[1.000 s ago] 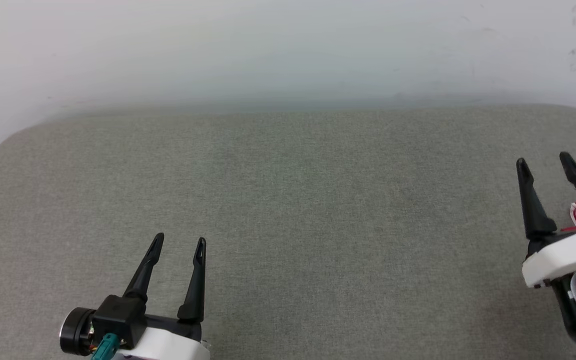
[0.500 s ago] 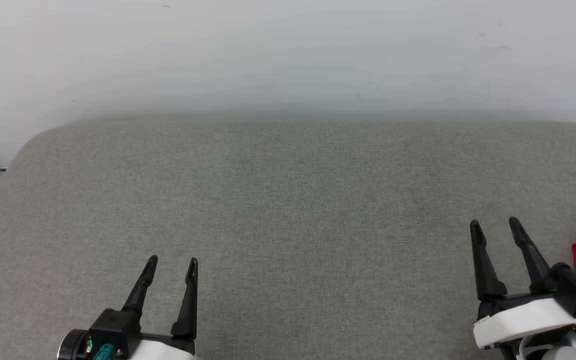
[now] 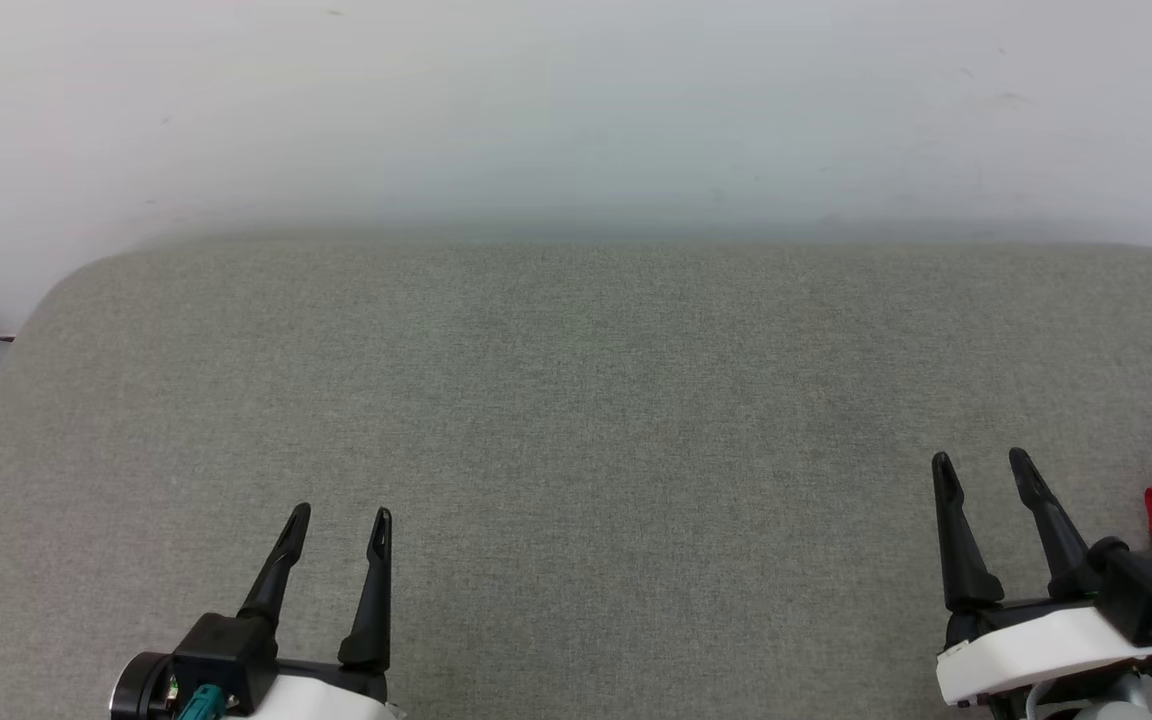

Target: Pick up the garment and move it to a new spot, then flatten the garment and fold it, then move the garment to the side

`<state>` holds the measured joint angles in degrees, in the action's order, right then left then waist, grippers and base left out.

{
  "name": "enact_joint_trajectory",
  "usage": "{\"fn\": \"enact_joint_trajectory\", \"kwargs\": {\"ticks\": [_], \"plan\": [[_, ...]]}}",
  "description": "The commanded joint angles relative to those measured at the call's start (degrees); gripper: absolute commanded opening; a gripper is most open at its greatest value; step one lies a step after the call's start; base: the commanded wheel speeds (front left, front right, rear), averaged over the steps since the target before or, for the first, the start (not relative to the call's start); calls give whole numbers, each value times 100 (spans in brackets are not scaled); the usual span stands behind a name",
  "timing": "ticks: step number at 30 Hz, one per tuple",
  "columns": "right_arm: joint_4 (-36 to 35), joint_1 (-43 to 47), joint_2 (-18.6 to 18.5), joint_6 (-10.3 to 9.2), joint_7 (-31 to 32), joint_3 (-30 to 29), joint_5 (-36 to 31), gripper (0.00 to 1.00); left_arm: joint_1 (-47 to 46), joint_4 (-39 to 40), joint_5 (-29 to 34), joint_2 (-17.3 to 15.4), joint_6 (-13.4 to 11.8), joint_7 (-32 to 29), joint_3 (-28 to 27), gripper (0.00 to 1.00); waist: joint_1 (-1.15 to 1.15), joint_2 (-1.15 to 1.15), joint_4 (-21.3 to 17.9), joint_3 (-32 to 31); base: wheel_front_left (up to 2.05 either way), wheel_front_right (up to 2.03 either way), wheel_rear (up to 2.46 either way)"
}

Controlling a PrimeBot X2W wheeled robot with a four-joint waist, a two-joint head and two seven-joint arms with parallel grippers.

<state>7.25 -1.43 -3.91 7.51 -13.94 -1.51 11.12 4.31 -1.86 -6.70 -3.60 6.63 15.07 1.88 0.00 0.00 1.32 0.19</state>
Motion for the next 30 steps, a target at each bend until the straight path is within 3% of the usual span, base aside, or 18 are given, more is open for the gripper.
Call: {"fn": "enact_joint_trajectory", "kwargs": {"ticks": [1, 13, 14, 17, 30], "plan": [[-2, -33, 25, -5, -26, -14, -12, 100, 7, 11, 12, -2, 30, 12, -3, 100, 0, 0, -2, 3, 0, 0, 0], [-18, -36, 49, -5, -37, 51, 7, 100, 12, 59, -169, 50, 74, 12, -123, 100, 0, 0, -19, 20, 0, 0, 0], [13, -2, 29, 0, -15, 46, 4, 0, 7, 36, -167, 43, 59, 0, -102, 0, 0, 0, -20, 21, 0, 0, 0], [148, 63, 33, 1, -5, 46, 31, 0, 59, -107, -193, 52, 59, -6, -71, 0, 0, 0, -21, 21, 0, 0, 0], [235, -41, 45, 0, 356, -55, 1444, 0, -135, -283, -1737, -16, 56, -309, -118, 0, 0, 0, -33, 19, 0, 0, 0]]}}
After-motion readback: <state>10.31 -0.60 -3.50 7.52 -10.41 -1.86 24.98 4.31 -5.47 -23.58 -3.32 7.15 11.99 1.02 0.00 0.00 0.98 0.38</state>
